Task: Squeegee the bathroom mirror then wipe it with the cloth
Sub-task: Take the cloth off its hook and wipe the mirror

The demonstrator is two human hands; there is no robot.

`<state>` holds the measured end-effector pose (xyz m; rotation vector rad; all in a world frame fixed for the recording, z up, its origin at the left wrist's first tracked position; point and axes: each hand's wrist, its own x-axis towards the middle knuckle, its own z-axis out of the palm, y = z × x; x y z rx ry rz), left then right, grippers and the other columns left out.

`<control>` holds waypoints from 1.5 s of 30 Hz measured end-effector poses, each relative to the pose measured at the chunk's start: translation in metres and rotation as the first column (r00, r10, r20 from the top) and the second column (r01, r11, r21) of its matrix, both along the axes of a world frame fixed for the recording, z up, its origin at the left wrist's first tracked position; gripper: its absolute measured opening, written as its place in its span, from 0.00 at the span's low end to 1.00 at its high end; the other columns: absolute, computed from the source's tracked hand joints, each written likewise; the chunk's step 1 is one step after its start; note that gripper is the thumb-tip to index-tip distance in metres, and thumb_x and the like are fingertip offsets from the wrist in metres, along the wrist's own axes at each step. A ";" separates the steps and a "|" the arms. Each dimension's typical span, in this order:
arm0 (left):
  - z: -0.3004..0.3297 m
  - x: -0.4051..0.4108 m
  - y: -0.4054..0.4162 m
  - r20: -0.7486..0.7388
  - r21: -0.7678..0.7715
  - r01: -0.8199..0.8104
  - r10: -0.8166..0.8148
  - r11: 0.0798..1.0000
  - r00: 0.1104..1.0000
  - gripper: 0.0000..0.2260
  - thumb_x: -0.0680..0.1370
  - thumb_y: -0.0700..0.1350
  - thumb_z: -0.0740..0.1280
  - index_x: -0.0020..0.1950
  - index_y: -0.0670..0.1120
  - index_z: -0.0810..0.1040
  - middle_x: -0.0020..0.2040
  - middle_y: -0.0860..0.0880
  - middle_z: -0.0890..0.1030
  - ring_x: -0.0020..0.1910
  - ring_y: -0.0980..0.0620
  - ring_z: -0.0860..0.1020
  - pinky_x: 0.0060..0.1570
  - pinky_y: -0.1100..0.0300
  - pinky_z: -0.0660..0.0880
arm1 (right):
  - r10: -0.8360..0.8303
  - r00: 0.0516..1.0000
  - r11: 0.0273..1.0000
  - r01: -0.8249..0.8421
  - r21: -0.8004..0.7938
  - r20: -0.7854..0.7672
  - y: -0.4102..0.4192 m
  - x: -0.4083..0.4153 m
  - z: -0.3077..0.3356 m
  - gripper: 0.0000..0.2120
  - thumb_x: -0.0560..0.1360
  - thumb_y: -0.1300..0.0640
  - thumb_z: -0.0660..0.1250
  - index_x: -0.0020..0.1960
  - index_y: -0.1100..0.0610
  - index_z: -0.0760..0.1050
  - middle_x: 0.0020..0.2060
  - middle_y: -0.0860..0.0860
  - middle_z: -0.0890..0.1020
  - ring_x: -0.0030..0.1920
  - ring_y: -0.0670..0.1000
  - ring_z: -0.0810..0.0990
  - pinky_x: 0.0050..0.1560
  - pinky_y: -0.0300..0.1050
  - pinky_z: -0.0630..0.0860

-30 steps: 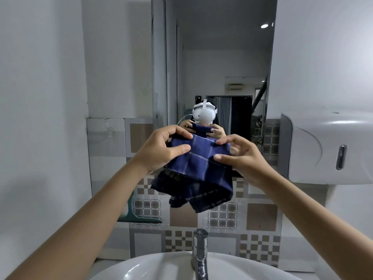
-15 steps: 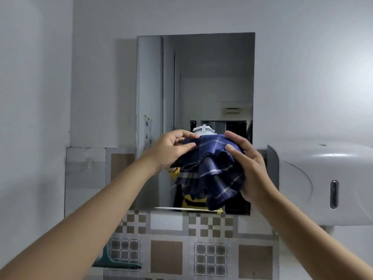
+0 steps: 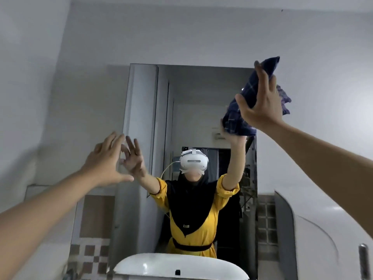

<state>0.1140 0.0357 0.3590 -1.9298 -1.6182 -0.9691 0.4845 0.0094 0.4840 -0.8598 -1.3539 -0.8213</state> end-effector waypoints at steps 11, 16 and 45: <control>0.000 -0.053 0.071 -0.081 -0.031 0.046 -0.048 0.998 0.996 0.64 0.53 0.68 0.74 0.69 0.65 0.26 0.78 0.52 0.38 0.76 0.42 0.50 0.68 0.37 0.62 | -0.289 0.945 0.943 0.254 -0.216 -0.150 0.078 -0.027 0.063 0.37 0.74 0.38 0.57 0.77 0.44 0.43 0.78 0.49 0.53 0.77 0.63 0.40 0.68 0.76 0.46; -0.005 -0.064 0.085 -0.031 0.002 0.150 -0.150 0.989 0.988 0.62 0.54 0.65 0.77 0.67 0.71 0.28 0.77 0.54 0.37 0.76 0.42 0.45 0.68 0.35 0.61 | -0.320 0.947 0.944 0.316 -0.100 -0.035 0.092 -0.068 0.064 0.36 0.74 0.37 0.55 0.77 0.41 0.42 0.78 0.47 0.55 0.77 0.62 0.40 0.68 0.77 0.45; -0.007 -0.062 0.073 -0.055 -0.001 0.168 -0.167 0.986 0.984 0.59 0.61 0.61 0.76 0.68 0.68 0.27 0.76 0.53 0.33 0.76 0.44 0.42 0.60 0.41 0.72 | -0.191 0.930 0.977 0.210 -0.027 0.315 0.126 -0.306 0.054 0.33 0.78 0.41 0.54 0.78 0.41 0.43 0.79 0.49 0.47 0.78 0.55 0.45 0.75 0.61 0.44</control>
